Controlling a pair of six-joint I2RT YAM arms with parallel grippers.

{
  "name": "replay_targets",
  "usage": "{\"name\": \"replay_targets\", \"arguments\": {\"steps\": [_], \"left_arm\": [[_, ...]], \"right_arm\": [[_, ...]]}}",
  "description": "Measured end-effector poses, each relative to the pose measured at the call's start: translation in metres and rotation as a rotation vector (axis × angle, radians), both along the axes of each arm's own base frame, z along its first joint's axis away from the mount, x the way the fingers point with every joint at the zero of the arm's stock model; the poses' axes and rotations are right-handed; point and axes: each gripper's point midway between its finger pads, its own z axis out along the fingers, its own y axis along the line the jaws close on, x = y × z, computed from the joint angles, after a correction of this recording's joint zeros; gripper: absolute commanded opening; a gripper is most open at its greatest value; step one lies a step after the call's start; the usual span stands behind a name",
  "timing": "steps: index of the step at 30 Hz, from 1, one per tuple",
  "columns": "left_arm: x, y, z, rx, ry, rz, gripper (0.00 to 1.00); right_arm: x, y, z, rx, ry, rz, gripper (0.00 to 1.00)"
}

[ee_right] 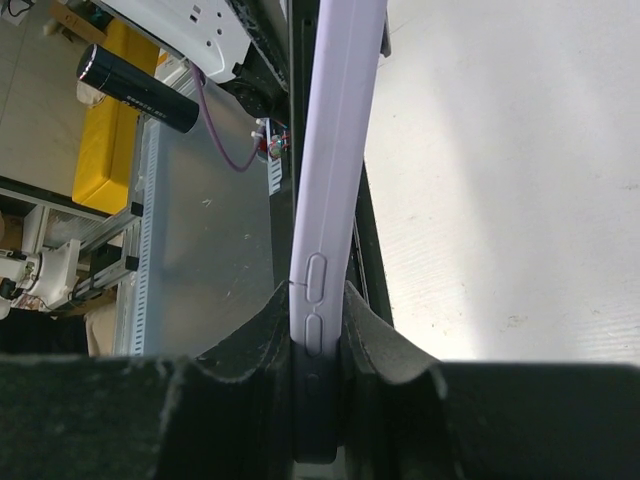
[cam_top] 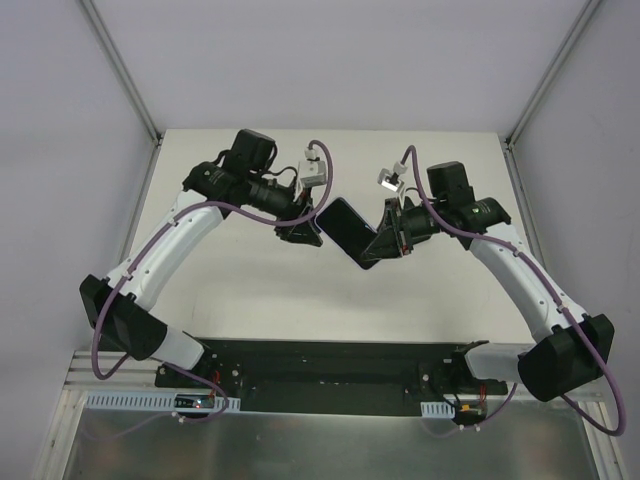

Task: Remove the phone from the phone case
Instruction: Pick up the phone at the center of the board, then remove the phone case from the phone.

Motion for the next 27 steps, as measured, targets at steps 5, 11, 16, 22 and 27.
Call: {"name": "replay_targets", "arguments": {"steps": [5,11,16,22,27], "left_arm": [[0.006,-0.006,0.001,-0.008,0.018,-0.009,0.27],[0.001,-0.007,0.000,-0.012,0.065,-0.021,0.10],[0.001,-0.007,0.000,-0.027,0.044,-0.040,0.00],[-0.010,-0.002,0.000,-0.075,-0.041,-0.104,0.00],[-0.014,-0.002,0.003,-0.090,-0.116,-0.148,0.00]], "right_arm": [[0.000,0.000,-0.001,-0.002,0.001,0.000,0.00],[-0.001,-0.002,-0.005,-0.005,-0.010,0.001,0.00],[0.000,-0.002,-0.004,0.005,-0.003,-0.004,0.00],[-0.007,0.000,-0.002,0.034,0.039,0.024,0.00],[-0.009,0.002,0.001,0.061,0.071,0.049,0.00]]}}
